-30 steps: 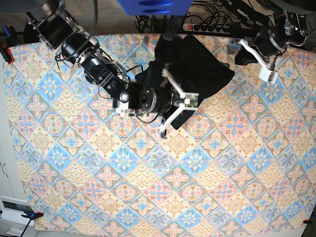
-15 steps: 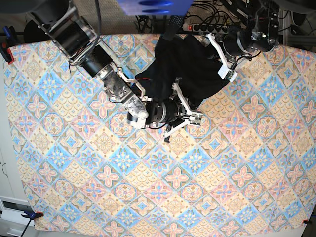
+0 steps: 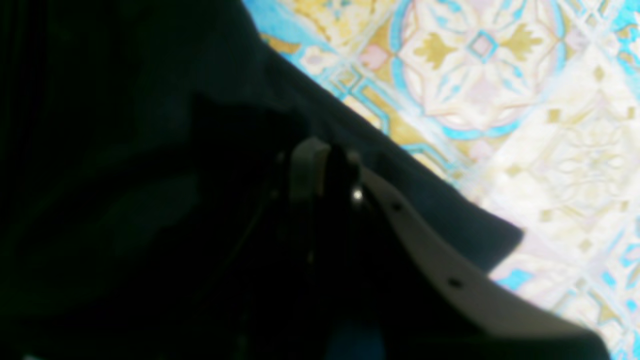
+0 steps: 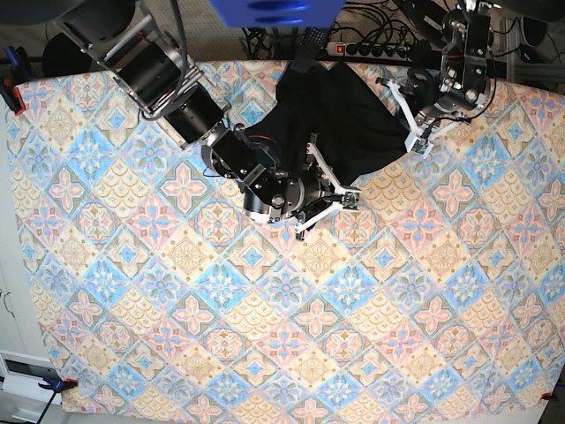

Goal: Fold the T-shirt properly
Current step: 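Grasp the folded stack with both grippers and pull it toward the table center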

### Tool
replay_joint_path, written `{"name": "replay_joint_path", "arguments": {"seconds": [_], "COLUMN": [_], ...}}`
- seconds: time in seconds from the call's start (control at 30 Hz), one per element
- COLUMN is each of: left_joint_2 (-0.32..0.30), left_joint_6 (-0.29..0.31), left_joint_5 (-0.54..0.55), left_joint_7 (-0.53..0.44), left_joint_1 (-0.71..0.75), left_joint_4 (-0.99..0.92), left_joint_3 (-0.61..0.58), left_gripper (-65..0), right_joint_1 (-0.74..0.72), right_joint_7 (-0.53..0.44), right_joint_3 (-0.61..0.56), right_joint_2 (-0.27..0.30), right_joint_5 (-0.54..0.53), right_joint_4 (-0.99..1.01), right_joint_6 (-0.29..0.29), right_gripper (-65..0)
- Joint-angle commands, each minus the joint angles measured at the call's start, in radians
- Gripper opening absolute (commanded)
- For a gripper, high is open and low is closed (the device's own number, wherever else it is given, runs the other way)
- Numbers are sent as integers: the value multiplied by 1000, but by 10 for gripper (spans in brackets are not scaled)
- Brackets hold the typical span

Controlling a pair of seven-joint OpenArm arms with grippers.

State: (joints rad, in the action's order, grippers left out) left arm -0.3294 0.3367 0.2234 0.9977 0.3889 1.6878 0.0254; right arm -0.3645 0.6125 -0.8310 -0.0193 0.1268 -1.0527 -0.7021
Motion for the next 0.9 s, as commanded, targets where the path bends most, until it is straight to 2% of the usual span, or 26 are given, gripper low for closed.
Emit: {"name": "replay_joint_path", "arguments": {"seconds": [0.0, 0.23, 0.33, 0.5, 0.63, 0.73, 0.87], "left_joint_2": [-7, -1, 14, 22, 6, 26, 33], "left_joint_6": [3, 3, 3, 2, 5, 8, 9], "left_joint_5": [-5, -19, -19, -14, -9, 12, 152], "left_joint_7": [-33, -90, -121, -139, -50, 13, 108], "left_joint_1": [-25, -189, -267, -357, -301, -207, -90], "left_joint_4": [2, -147, -211, -246, -41, 185, 392], "left_joint_3": [5, 3, 3, 11, 90, 195, 242], "left_gripper": [-643, -643, -643, -643, -643, -643, -643], "right_joint_1": [-24, -23, -3, 55, 55, 52, 52], "right_joint_7": [-3, 37, 48, 82, 83, 82, 82], "right_joint_3": [5, 9, 91, 244, 266, 266, 263], "right_joint_2": [15, 65, 91, 91, 91, 91, 89], "right_joint_5": [0, 0, 0, 0, 0, 0, 0], "right_joint_4": [-19, -50, -162, -268, -265, -258, -215], "right_joint_6": [4, 4, 4, 4, 4, 4, 4], "right_gripper": [-579, -579, -579, -579, -579, -578, -578]}}
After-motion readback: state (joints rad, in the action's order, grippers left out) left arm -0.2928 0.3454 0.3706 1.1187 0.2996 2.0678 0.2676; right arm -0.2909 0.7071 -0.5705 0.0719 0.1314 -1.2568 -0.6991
